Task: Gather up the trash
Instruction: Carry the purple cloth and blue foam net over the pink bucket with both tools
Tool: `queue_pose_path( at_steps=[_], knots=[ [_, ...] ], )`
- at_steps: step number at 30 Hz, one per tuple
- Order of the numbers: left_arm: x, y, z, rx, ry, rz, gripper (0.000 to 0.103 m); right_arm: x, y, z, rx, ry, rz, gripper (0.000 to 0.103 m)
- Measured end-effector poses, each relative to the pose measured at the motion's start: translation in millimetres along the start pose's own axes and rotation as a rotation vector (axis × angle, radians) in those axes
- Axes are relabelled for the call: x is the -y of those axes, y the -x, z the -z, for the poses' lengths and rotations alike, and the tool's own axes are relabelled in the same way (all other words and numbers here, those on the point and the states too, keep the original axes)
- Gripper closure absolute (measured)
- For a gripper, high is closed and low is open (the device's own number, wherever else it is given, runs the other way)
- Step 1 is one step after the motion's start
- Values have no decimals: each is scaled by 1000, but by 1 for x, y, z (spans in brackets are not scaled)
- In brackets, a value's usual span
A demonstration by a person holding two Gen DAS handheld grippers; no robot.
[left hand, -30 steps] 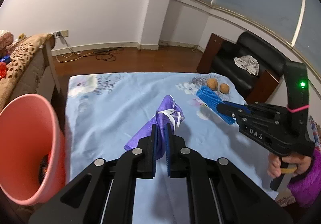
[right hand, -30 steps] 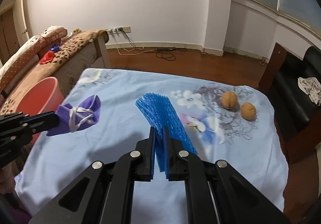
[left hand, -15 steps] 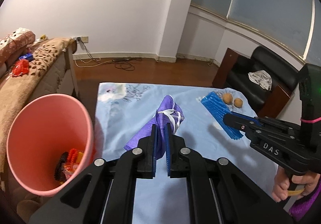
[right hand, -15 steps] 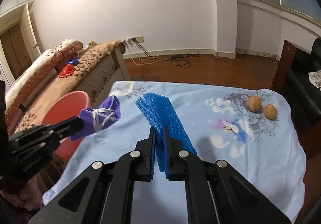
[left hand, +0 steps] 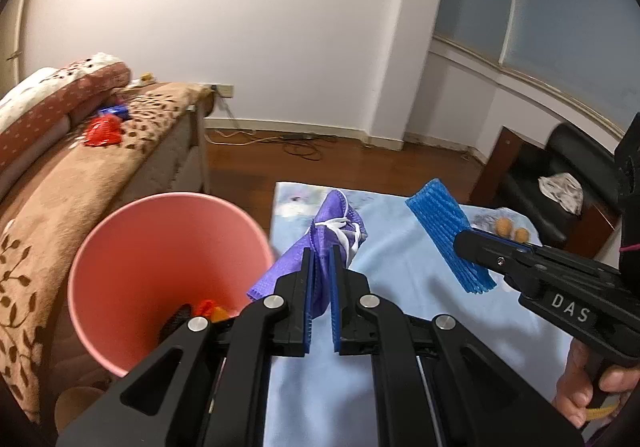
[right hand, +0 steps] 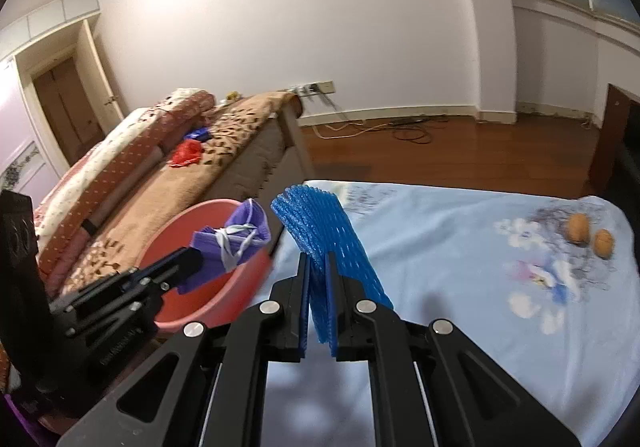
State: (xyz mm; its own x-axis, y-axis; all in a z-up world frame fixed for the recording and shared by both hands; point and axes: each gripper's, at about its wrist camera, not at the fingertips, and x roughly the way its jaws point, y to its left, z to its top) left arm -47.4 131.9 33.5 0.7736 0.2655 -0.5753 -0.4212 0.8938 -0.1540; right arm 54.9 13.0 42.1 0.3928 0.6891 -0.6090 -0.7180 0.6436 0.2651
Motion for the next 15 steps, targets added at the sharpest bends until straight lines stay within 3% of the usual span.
queue_pose_path(
  at_steps=[15],
  knots=[
    [-66,6,4,-1,122,-167,96,-68,-45,-14,-61,37,-149,96]
  ],
)
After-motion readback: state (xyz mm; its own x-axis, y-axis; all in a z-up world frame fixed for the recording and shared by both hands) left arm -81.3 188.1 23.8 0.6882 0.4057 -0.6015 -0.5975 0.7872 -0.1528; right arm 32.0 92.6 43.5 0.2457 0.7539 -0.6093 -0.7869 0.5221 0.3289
